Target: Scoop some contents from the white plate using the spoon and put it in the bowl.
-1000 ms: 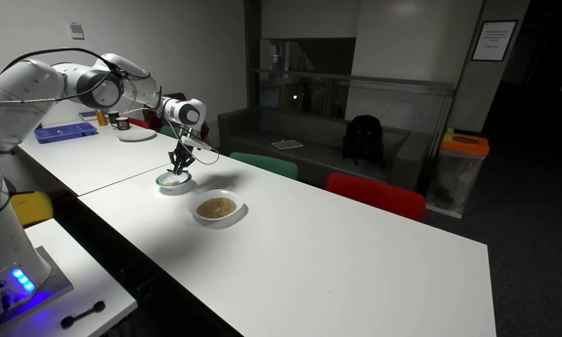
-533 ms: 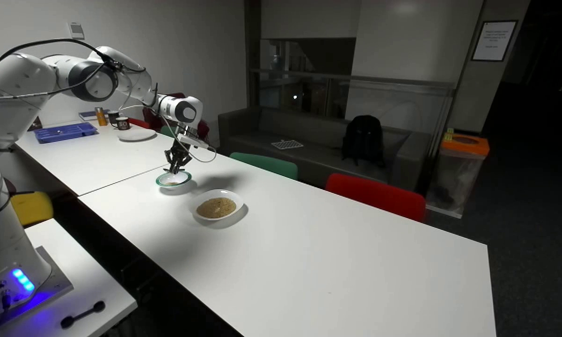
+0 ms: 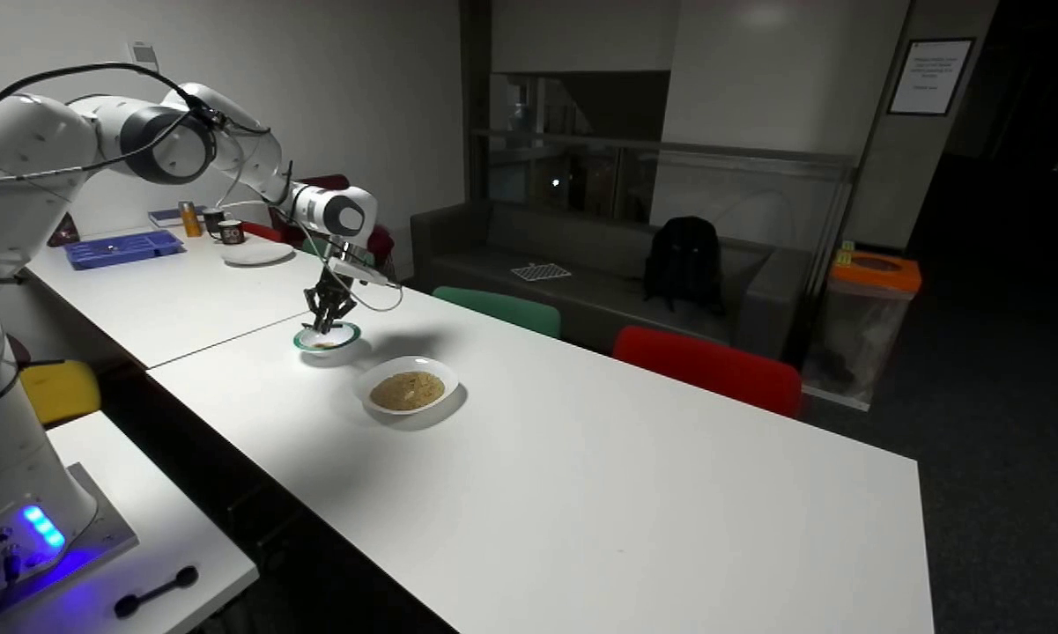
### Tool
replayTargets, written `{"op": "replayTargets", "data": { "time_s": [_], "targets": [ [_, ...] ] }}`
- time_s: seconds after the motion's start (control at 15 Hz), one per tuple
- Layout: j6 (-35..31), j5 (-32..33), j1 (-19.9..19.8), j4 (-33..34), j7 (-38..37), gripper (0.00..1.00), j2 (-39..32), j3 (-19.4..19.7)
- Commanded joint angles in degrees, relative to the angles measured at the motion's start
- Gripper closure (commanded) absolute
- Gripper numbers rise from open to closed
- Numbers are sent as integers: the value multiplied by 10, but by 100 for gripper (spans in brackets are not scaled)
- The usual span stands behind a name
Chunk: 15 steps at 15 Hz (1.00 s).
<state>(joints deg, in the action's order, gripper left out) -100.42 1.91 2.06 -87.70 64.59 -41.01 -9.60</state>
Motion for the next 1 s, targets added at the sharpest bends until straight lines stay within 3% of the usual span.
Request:
{"op": "replayTargets", "data": {
  "time_s": [0.0, 0.93],
  "targets": [
    [-32, 5, -8, -57, 16, 97, 39, -3],
    [-112, 14, -9, -90, 9, 97, 38, 1]
  ]
}}
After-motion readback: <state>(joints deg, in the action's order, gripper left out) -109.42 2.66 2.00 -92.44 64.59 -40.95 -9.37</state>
